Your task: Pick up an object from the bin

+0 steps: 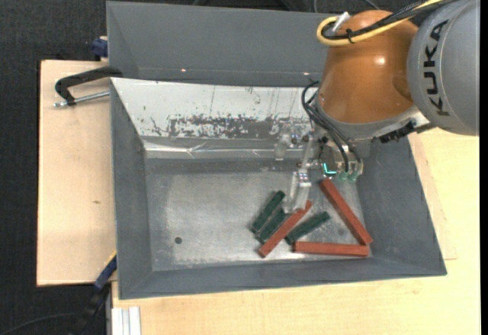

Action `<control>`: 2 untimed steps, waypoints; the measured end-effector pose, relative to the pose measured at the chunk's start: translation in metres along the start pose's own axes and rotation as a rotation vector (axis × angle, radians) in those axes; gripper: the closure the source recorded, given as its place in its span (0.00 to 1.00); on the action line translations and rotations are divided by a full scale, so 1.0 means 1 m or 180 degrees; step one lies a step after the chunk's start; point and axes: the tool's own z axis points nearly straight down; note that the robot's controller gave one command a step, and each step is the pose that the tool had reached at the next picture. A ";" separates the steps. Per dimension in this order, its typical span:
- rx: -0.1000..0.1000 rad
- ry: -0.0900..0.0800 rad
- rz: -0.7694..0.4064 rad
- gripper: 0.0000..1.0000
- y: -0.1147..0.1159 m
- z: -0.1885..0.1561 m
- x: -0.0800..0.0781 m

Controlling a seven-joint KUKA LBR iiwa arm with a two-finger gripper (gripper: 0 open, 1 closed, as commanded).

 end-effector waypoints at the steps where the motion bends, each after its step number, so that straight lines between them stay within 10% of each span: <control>1: 0.0002 -0.0005 -0.1359 0.00 -0.013 0.147 0.021; 2: 0.0009 -0.0046 -0.1781 0.00 -0.008 0.113 0.010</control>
Offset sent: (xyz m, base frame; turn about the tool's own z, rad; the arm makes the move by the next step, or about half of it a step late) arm -0.0213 -0.0130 -0.1449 -0.4272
